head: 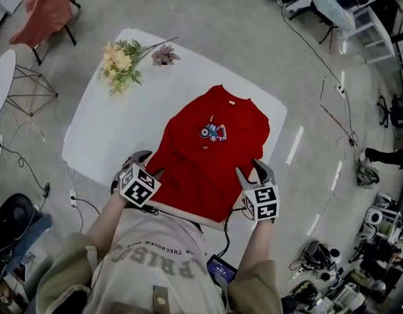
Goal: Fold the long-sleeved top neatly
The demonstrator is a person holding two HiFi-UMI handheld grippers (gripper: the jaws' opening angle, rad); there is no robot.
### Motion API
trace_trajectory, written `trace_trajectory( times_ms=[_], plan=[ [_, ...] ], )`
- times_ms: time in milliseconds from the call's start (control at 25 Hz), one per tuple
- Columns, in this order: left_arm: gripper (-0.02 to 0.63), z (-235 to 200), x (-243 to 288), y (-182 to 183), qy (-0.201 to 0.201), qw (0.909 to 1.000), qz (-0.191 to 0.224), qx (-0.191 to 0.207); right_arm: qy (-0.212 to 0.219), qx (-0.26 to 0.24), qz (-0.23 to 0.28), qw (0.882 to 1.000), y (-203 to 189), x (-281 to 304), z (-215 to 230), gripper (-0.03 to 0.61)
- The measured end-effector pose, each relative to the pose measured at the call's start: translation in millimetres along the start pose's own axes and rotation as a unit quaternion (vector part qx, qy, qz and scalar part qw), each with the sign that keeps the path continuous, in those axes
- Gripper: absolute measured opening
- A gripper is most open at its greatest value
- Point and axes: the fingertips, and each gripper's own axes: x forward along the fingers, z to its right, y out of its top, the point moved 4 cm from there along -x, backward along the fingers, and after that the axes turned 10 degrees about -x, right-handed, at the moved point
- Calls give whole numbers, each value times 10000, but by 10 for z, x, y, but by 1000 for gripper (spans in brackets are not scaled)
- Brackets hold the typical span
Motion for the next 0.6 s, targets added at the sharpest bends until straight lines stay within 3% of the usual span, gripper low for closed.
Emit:
trace_trajectory(
  times_ms=[240,400,520,600],
  plan=[
    [261,-82,-101,-371,-354,9983,-422,195,-515,1323,-455,9888,-778,-412,-798,210],
    [261,-54,-27,-477,-638,9948,-723,340,-1122,1837,-722,9739,-1043,-498,-1049,210],
    [256,-33,29,-529,-643,9917,-868,692,-1459,2271,-949,9582,-1259,-516,-1194,210],
    [208,-53,38,-547,-532,9901,-868,969,-1540,2290,-1187,9538,-1361,-497,-1300,210]
  ],
)
